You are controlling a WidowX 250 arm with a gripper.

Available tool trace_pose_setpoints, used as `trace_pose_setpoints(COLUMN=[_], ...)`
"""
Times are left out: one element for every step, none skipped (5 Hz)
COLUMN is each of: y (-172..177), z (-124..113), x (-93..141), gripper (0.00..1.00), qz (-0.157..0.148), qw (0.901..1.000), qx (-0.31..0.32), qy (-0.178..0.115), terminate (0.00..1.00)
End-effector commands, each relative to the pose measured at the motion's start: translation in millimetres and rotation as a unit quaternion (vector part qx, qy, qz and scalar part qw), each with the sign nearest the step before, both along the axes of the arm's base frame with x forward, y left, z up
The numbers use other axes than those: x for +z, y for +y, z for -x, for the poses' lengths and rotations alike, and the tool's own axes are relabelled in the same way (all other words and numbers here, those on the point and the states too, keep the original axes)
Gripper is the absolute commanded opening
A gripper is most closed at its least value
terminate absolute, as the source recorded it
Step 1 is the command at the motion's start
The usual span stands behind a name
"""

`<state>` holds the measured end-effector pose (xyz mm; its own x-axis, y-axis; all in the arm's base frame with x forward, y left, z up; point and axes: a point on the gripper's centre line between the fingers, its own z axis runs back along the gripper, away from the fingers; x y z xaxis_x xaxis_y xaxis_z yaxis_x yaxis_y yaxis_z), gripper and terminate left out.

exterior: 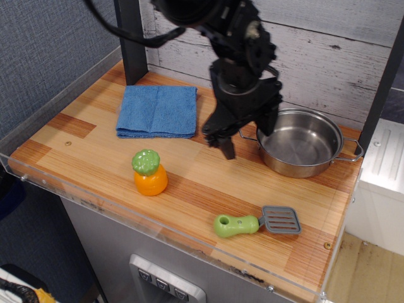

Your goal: Take the stainless steel pot and put it on the blue towel

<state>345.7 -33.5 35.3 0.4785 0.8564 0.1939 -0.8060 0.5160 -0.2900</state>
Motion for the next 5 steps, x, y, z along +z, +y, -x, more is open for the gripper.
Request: trace_pose_setpoints(y=[-12,-19,-28,-41,-45], z=[-19,-16,-16,-17,-13], x=[11,11,3,-4,-7], gripper=[1.00,1.00,1.00,1.00,0.00], qz=[0.010,0.012,0.020,0.010,-0.007], qw=[0.9995,0.9993,0.9992,0.9993,0.9996], qx=[-0.016,-0.023,-0.029,-0.033,-0.025], qy=[-0.026,-0.026,-0.020,-0.011,0.006], terminate=[0.00,0.00,0.00,0.00,0.00])
